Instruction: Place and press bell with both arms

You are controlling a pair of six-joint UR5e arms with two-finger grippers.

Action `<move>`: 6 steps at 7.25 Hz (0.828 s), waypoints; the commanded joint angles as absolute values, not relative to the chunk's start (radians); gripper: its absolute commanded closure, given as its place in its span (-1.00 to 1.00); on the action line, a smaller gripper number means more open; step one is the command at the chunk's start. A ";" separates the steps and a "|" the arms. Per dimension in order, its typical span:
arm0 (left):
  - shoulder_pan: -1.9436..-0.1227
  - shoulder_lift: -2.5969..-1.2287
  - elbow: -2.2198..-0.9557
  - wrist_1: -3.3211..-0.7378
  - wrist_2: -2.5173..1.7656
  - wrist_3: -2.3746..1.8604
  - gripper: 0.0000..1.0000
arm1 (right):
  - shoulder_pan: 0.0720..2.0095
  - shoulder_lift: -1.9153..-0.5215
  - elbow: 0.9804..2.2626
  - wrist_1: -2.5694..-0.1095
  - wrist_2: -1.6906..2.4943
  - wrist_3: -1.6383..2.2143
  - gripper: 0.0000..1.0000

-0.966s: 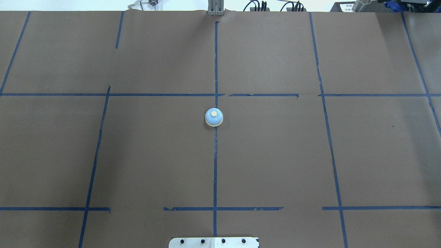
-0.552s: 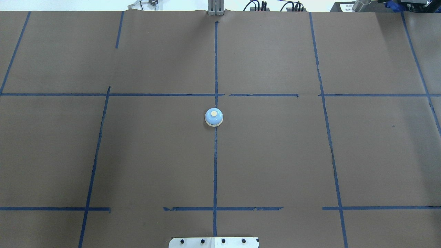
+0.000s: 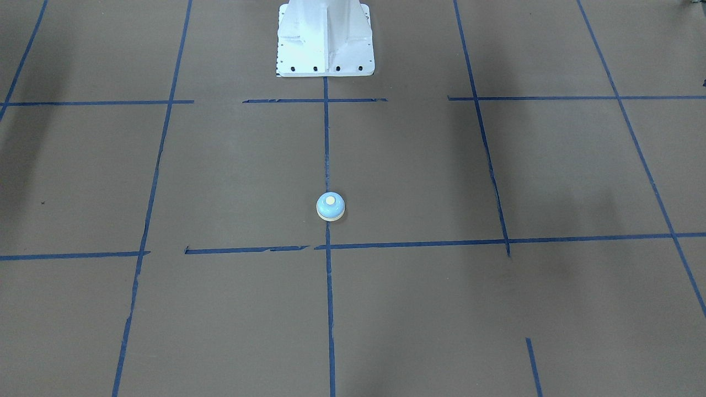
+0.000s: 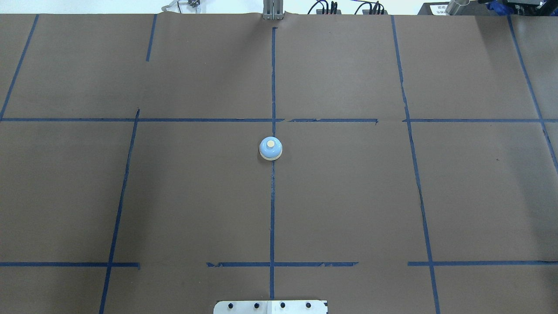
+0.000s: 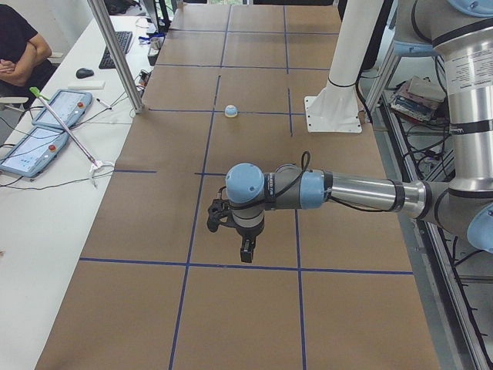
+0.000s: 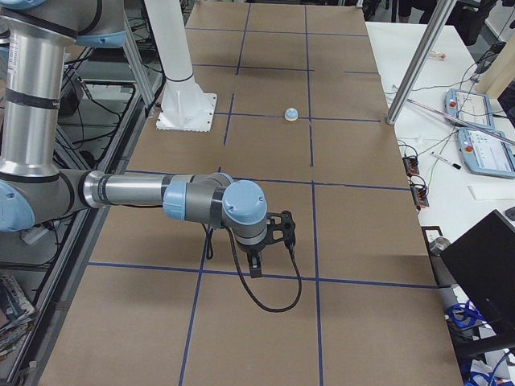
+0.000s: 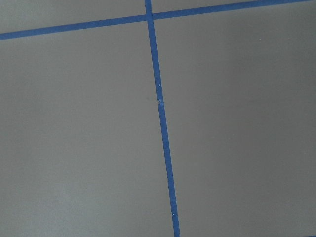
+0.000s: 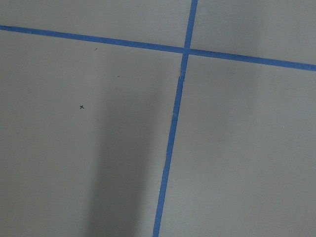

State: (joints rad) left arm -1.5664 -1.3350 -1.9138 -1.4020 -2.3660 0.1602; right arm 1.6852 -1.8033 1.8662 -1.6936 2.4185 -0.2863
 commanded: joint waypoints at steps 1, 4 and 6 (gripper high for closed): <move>-1.566 -1.336 -1.908 -1.397 -2.362 0.161 -1.00 | 1.625 -1.798 1.864 -1.694 2.410 -0.272 -1.00; -1.566 -1.339 -1.905 -1.402 -2.364 0.161 -1.00 | 1.617 -1.793 1.844 -1.694 2.418 -0.270 -1.00; -1.565 -1.339 -1.905 -1.401 -2.362 0.161 -1.00 | 1.609 -1.790 1.838 -1.694 2.421 -0.270 -1.00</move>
State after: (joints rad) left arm -1.5657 -1.3391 -1.9056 -1.4019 -2.3628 0.1611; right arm 1.6125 -1.7917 1.8414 -1.6937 2.4185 -0.2701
